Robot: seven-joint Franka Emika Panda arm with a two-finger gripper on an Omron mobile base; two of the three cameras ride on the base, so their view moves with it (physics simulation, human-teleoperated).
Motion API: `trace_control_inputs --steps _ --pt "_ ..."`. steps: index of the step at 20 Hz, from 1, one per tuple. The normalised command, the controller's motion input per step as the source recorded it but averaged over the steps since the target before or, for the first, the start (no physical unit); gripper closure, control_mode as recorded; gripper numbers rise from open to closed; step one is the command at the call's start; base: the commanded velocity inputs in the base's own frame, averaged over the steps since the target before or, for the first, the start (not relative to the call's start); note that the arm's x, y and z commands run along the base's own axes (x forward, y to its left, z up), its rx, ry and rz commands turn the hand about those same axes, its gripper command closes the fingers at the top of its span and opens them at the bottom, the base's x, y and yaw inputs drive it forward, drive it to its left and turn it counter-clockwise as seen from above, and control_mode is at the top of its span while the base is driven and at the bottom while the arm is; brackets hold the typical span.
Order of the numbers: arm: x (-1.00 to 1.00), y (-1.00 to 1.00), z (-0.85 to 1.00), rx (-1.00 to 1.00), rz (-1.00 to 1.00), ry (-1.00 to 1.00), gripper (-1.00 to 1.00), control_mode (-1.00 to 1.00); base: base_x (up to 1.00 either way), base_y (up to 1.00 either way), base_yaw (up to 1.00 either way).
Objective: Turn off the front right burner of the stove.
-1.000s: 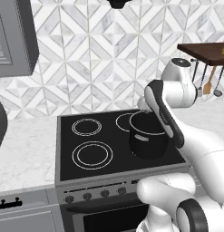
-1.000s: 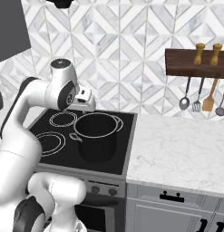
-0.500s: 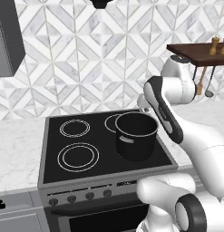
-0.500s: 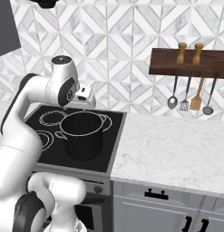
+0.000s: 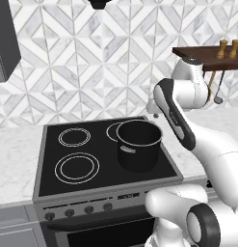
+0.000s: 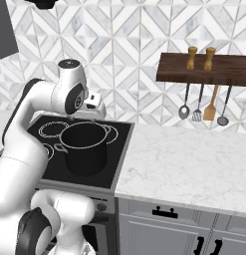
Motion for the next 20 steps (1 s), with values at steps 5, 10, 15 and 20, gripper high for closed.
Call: trace_control_inputs --steps 5,10,15,20 --pt "-0.09 0.11 -0.02 -0.01 0.03 0.00 -1.00 -1.00 0.00 0.00 0.00" --pt "-0.46 0.91 -0.46 -0.21 0.19 0.00 -1.00 -1.00 0.00 0.00 0.00" --pt "-0.74 1.00 -0.71 -0.34 0.32 0.00 -1.00 -1.00 0.00 0.00 0.00" --pt "-0.82 1.00 -0.82 -0.38 0.33 0.00 -1.00 -1.00 0.00 0.00 0.00"
